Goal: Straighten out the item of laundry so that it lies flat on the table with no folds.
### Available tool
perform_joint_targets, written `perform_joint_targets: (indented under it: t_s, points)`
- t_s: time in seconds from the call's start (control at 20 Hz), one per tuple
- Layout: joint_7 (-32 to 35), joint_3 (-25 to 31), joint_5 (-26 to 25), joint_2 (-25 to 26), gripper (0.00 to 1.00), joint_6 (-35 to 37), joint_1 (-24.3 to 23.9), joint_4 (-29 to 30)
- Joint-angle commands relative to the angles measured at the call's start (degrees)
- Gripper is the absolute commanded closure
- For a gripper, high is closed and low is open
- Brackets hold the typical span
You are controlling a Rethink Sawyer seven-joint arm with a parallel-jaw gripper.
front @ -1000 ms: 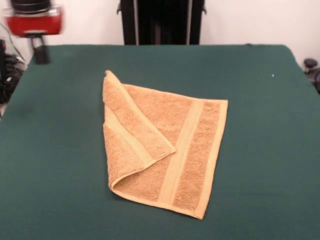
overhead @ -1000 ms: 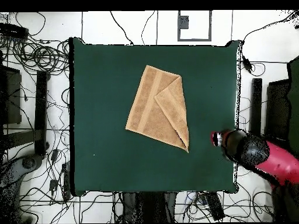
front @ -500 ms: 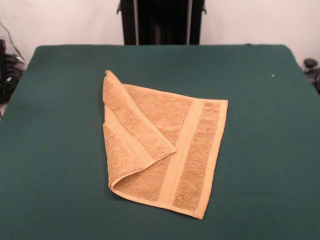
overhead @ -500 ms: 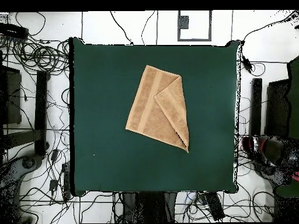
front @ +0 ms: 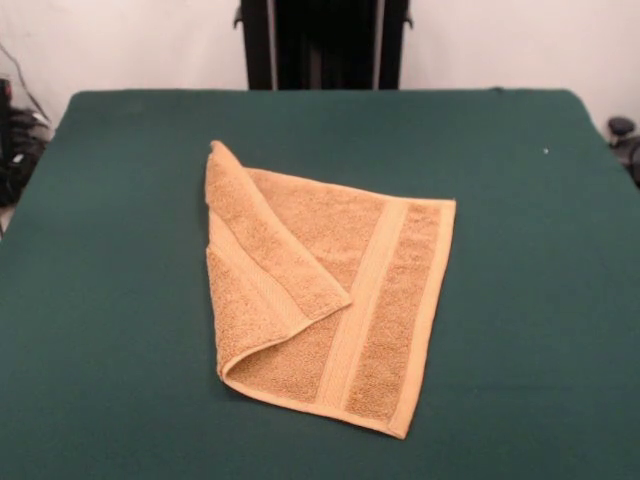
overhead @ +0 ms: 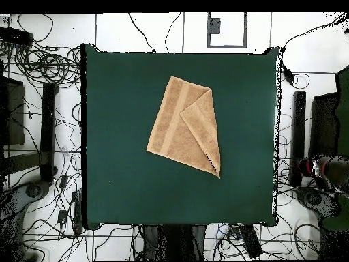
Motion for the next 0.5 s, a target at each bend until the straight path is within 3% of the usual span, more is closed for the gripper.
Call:
perform_joint_targets:
  t_s: [0.05,0.5]
  points:
    - [-16.36,7.67,-2.01,3.22,1.00,10.09,4.37,-2.35]
    - [-13.45,8.14,-1.75,3.35,1.00,8.65,4.34,-1.58]
